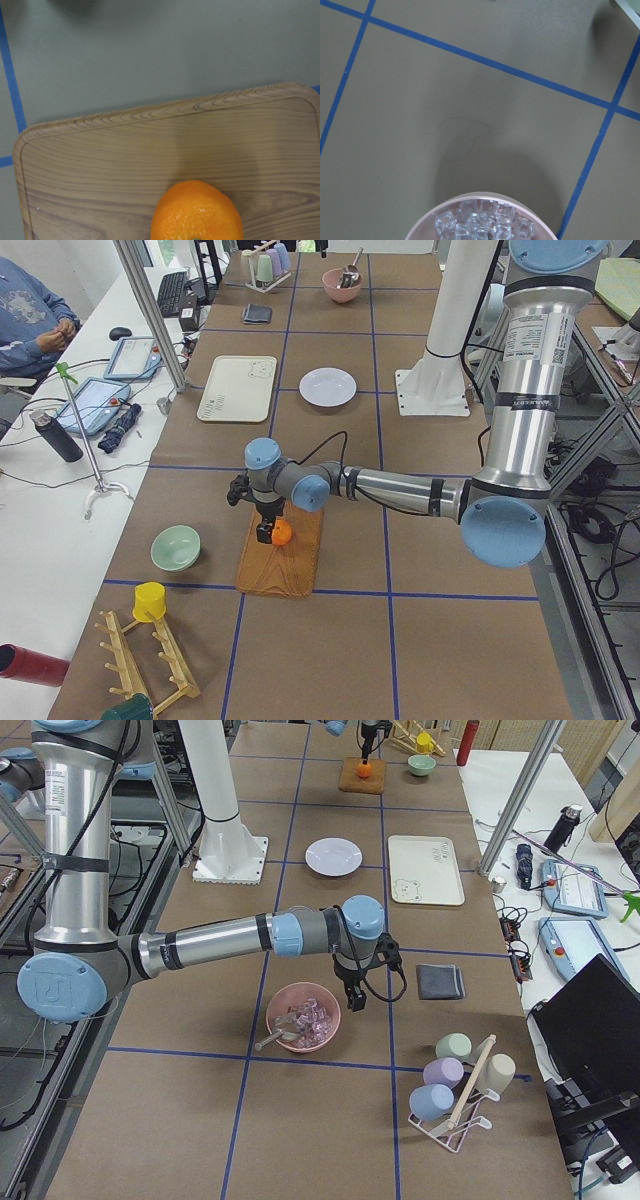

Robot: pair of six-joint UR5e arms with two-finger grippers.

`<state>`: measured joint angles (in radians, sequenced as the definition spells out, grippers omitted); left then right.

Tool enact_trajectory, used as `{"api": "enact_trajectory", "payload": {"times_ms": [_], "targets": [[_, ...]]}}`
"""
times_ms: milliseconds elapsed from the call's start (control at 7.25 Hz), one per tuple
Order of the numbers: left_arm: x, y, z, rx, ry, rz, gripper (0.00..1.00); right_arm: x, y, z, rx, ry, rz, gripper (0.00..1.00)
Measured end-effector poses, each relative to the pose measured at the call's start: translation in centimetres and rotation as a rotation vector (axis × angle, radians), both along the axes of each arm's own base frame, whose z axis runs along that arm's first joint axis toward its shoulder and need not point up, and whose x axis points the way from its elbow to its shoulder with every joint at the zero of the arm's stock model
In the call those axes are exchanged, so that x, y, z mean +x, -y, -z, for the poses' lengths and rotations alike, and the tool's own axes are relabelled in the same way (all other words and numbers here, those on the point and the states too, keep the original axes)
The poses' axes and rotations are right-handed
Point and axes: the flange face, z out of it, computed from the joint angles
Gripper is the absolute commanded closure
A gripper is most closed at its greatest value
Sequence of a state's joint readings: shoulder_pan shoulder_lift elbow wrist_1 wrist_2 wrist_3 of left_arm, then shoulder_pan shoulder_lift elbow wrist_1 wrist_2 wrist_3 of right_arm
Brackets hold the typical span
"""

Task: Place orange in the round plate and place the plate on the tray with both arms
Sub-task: 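Lower the left gripper onto the orange on the wooden board and grasp it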

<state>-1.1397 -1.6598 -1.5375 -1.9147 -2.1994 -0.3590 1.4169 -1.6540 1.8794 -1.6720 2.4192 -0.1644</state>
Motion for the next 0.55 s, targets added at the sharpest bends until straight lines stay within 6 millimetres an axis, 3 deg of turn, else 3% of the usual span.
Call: {"api": "enact_trajectory", "payload": {"times_ms": [552], "targets": [[1.7, 0.4, -0.6, -0.031, -0.010, 0.017, 0.02, -0.2, 0.1, -0.1, -0.002, -0.002, 0.004, 0.00]]}}
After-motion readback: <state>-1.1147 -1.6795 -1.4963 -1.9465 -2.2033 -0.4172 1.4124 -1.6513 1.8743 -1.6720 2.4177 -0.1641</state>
